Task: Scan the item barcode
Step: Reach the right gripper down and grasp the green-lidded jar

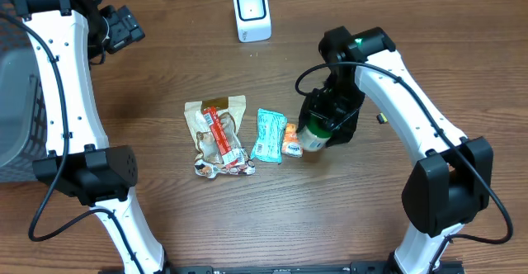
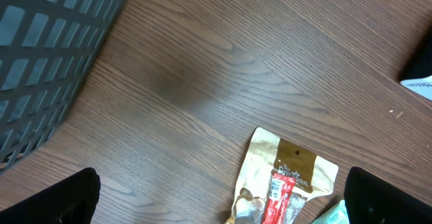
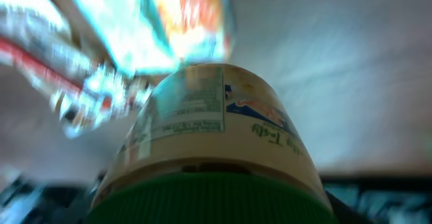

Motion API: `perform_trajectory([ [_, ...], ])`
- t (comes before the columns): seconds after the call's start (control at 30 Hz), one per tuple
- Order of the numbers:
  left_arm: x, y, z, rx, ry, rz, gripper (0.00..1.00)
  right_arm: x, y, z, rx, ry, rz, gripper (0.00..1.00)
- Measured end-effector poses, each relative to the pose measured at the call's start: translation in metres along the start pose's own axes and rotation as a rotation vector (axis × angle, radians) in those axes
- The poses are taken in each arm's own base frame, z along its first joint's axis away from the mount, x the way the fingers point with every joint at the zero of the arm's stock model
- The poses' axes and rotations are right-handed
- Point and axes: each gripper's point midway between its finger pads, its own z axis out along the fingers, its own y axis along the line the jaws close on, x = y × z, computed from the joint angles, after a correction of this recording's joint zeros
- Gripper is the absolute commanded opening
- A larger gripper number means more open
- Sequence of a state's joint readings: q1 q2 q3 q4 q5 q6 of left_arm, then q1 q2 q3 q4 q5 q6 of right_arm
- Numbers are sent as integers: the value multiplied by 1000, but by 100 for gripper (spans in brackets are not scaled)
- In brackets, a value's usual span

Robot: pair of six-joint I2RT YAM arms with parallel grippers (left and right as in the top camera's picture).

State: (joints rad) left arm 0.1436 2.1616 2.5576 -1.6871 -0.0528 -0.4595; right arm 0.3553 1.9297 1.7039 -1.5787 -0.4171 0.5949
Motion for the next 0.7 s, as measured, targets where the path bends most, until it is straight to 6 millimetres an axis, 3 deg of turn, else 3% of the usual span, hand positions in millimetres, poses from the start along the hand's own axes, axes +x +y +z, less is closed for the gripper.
perform_trajectory([
  [0.23, 0, 0, 0, 0, 0, 0, 100, 43, 15, -5, -113, 214, 61, 55],
  [0.47, 0, 0, 0, 0, 0, 0, 100, 61, 43, -16, -276, 333, 71, 55],
  [0.7, 0, 0, 0, 0, 0, 0, 100, 68, 54, -23, -346, 385, 74, 55],
])
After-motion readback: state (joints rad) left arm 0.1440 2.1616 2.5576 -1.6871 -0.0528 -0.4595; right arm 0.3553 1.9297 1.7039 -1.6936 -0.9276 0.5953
